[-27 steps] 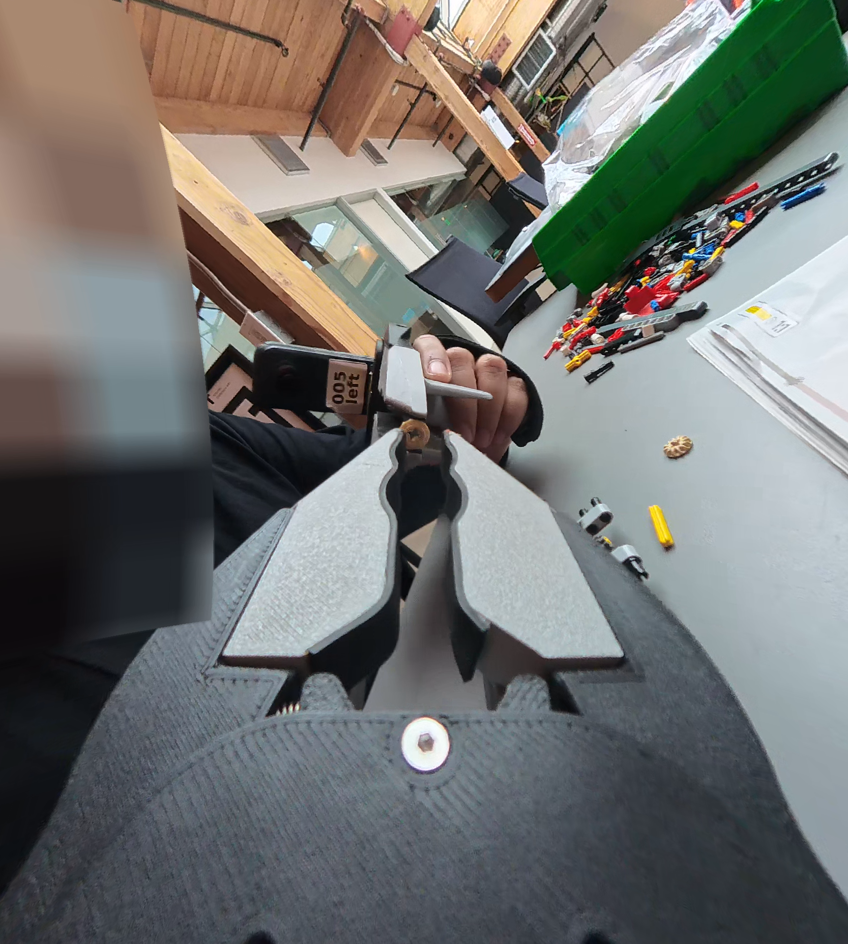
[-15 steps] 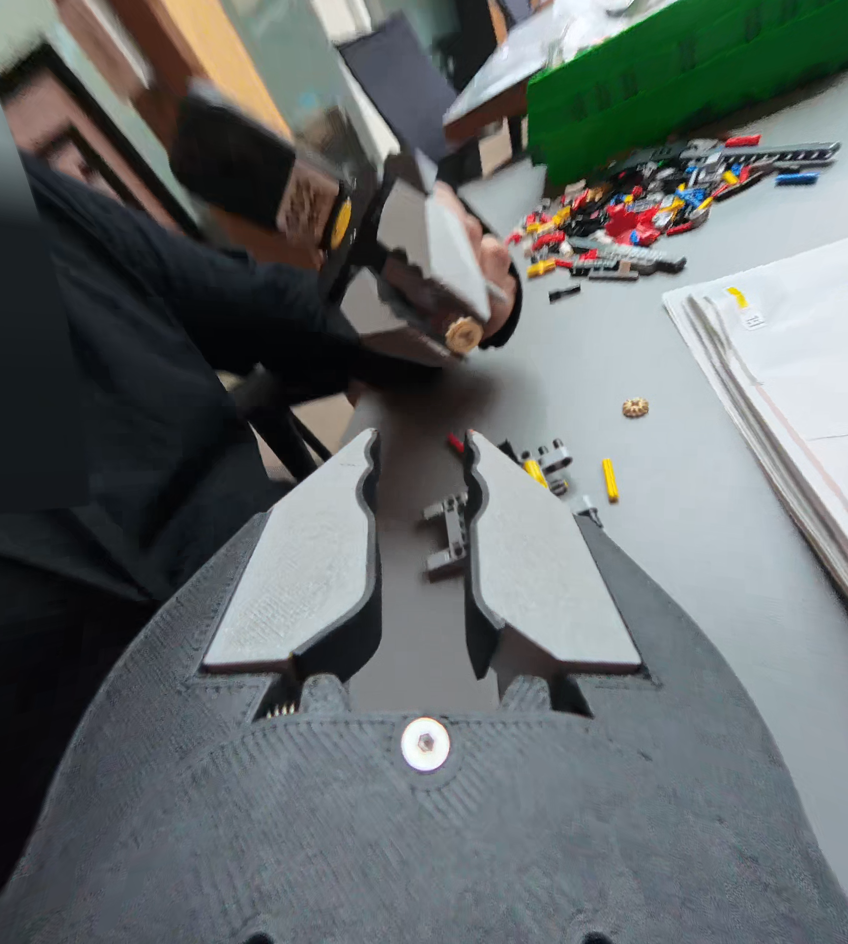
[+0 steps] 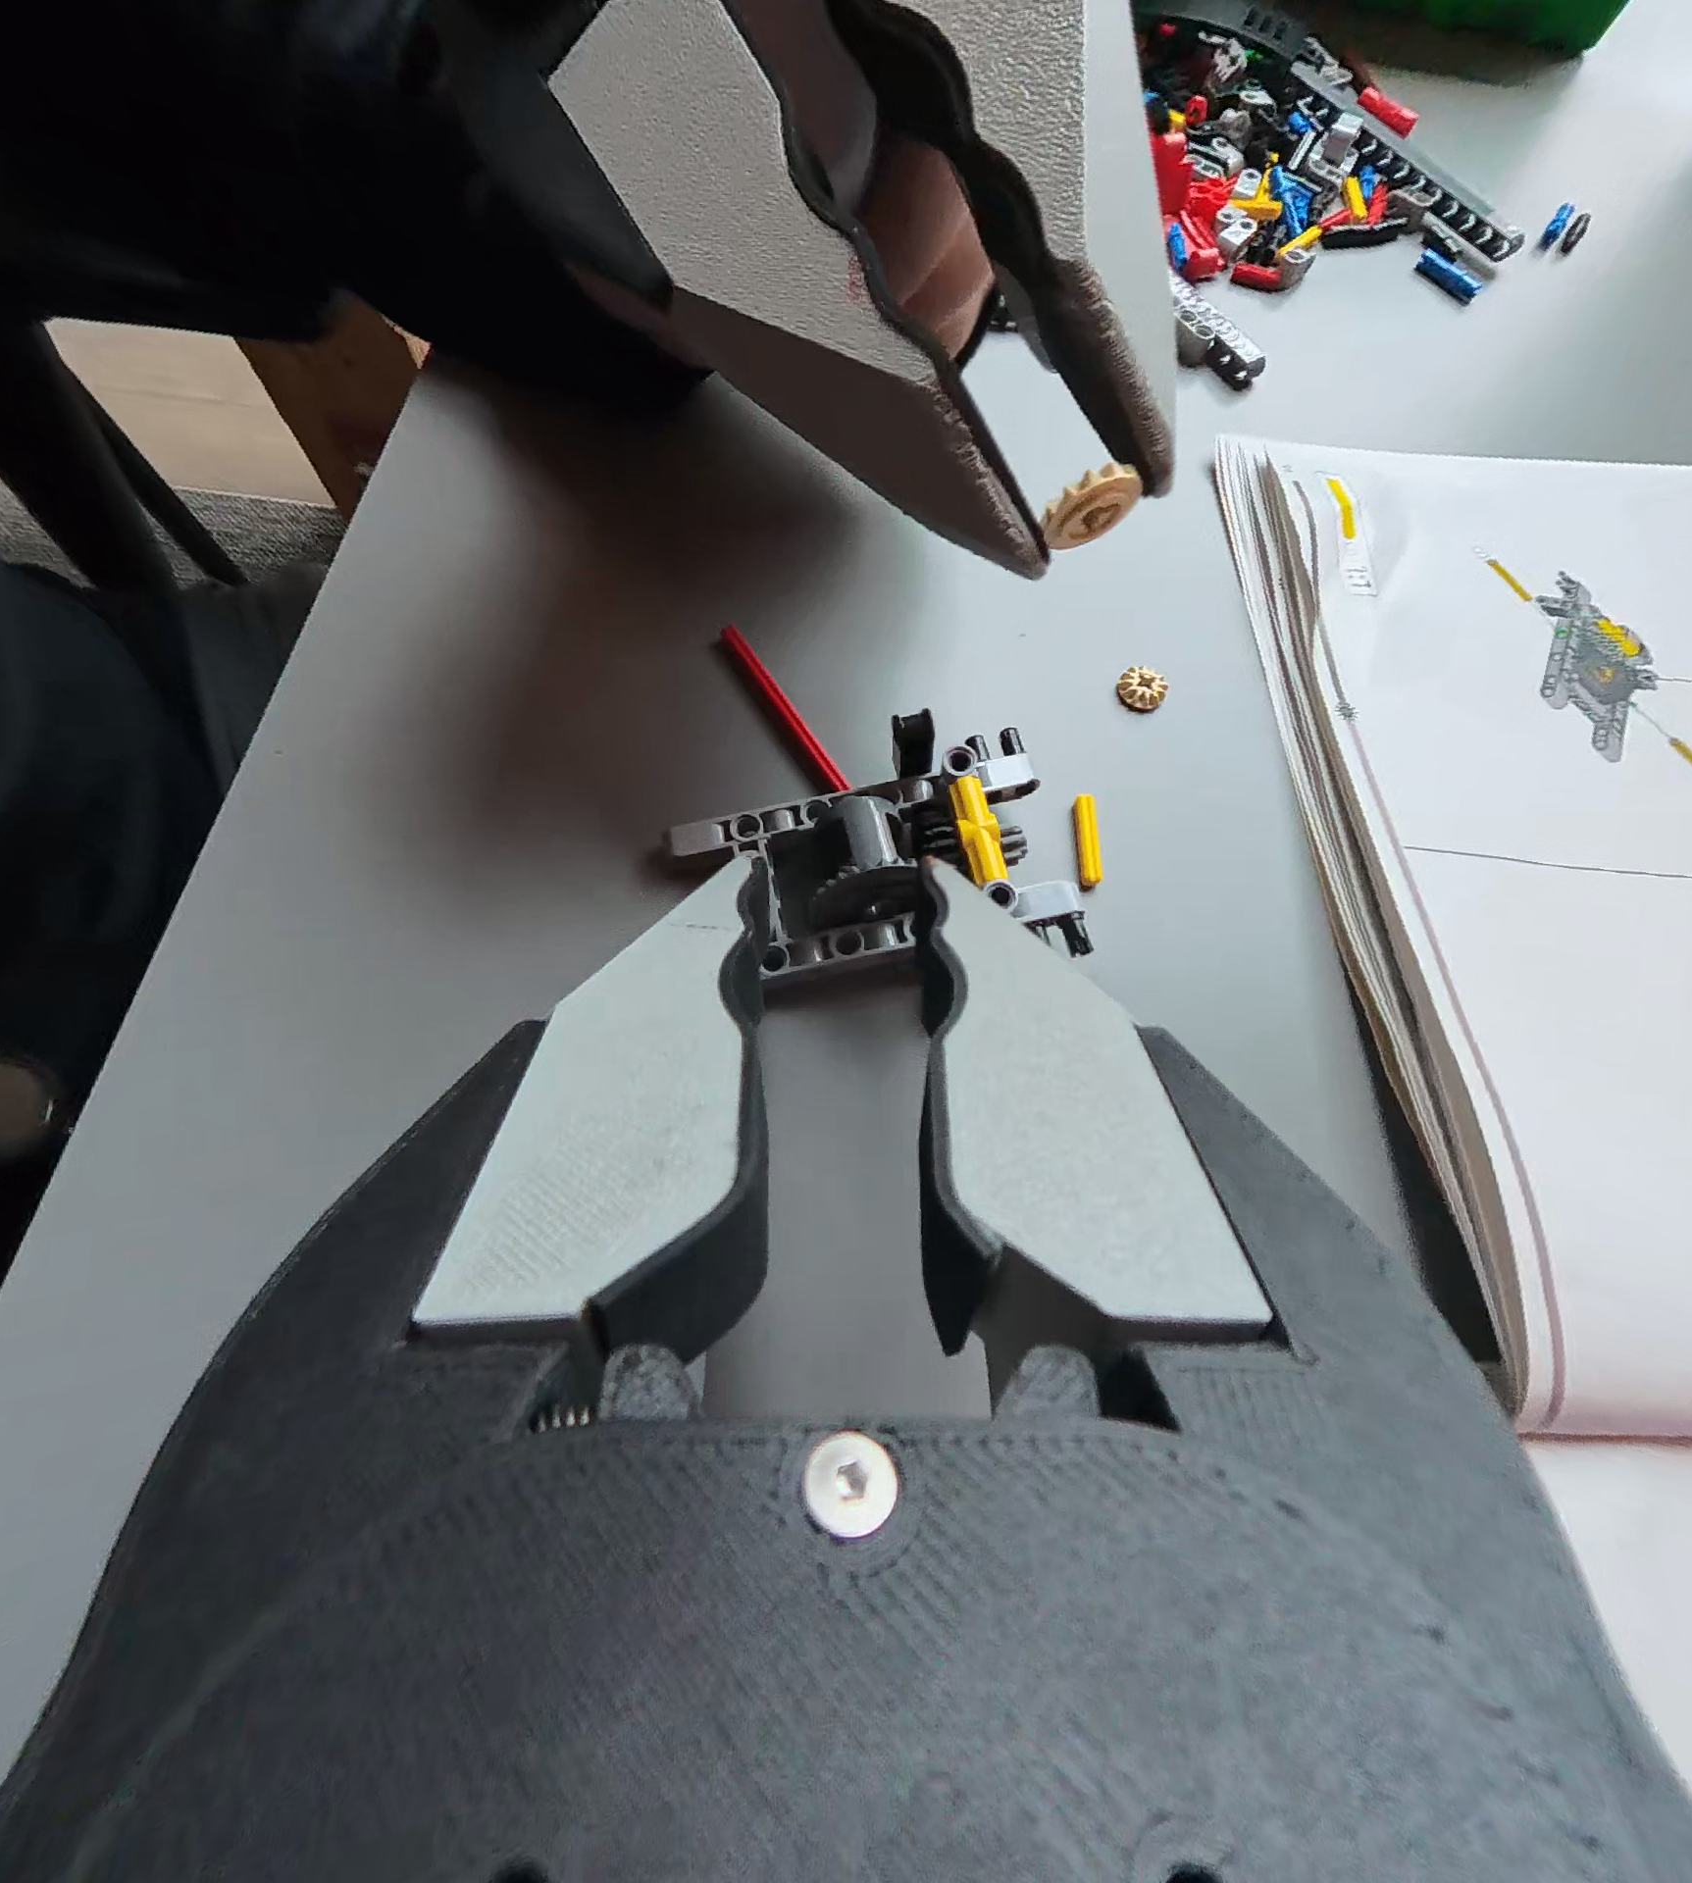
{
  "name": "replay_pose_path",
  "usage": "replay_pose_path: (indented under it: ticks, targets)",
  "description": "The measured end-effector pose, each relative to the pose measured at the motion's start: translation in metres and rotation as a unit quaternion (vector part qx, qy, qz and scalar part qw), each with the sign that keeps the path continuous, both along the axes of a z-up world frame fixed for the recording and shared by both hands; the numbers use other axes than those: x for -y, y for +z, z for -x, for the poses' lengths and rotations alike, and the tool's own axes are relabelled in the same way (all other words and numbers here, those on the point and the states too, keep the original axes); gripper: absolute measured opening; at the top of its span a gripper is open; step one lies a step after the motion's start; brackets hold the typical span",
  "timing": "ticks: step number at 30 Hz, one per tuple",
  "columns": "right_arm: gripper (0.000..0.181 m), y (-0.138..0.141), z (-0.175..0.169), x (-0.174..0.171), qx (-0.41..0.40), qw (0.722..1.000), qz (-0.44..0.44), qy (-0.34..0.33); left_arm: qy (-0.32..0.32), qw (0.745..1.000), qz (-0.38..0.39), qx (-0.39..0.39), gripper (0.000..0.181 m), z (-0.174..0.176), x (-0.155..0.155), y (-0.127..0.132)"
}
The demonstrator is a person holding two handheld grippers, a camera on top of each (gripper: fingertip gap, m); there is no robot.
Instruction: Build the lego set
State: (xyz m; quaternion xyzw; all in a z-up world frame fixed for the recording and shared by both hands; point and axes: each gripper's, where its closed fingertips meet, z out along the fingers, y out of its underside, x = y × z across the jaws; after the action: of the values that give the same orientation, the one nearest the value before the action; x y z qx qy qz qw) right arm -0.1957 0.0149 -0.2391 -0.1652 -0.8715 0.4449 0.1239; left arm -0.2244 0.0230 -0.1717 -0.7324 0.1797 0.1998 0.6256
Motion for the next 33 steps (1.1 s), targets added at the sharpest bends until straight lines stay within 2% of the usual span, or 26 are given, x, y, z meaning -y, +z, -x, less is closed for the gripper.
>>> replay_pose_path:
  ticks: [23, 33]
  targets:
    - [0.021, -0.0083, 0.0066, 0.0002, -0.043, 0.997, -0.057, -0.006, -0.001, 1.000, 0.006, 0.003, 0.010, 0.0005, -0.0006, -0.0019]
    - [0.019, -0.0085, 0.0089, -0.0012, 0.001, 0.999, -0.042, -0.010, 0.001, 1.000, 0.012, 0.005, 0.009, 0.0027, -0.0009, -0.0044]
